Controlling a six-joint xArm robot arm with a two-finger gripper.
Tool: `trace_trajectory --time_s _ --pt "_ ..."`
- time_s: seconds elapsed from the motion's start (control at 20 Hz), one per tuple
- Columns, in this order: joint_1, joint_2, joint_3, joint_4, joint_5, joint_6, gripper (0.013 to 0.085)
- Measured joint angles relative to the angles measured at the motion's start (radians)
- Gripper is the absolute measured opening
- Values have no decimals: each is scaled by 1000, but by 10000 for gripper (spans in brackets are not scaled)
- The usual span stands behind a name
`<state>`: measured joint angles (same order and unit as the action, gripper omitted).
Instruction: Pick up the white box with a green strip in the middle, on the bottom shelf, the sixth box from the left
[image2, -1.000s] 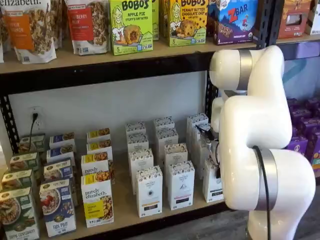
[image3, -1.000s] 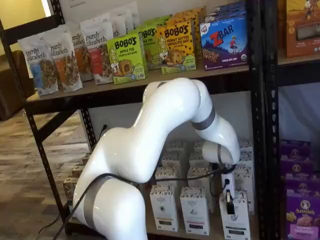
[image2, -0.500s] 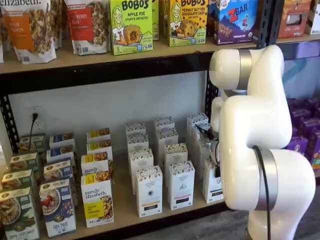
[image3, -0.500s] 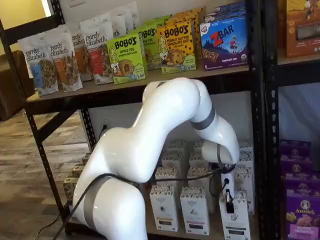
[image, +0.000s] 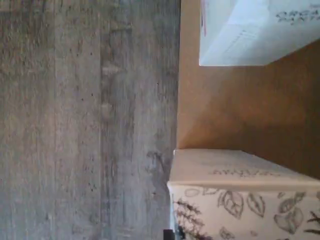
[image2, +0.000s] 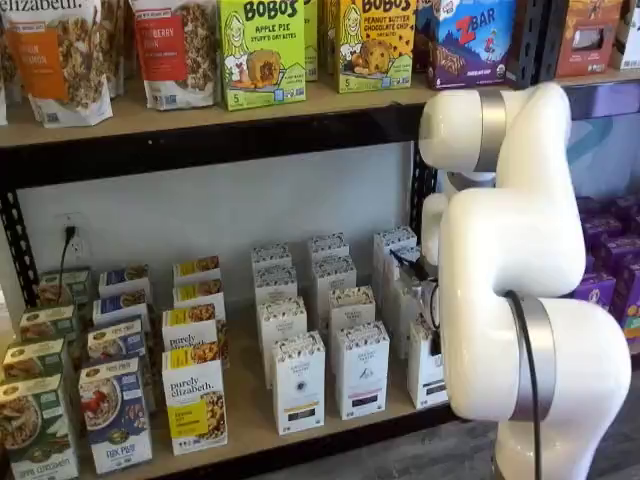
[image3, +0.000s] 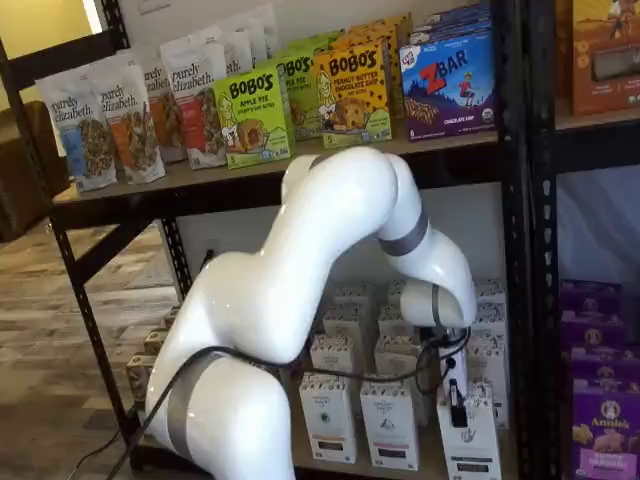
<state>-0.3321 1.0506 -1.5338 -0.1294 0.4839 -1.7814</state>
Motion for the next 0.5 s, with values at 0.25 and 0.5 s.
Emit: trace_trajectory --time_s 0.25,0.5 --pt "10 -79 126 3 -43 9 490" --pt "37 -211 317 -23 -79 63 490"
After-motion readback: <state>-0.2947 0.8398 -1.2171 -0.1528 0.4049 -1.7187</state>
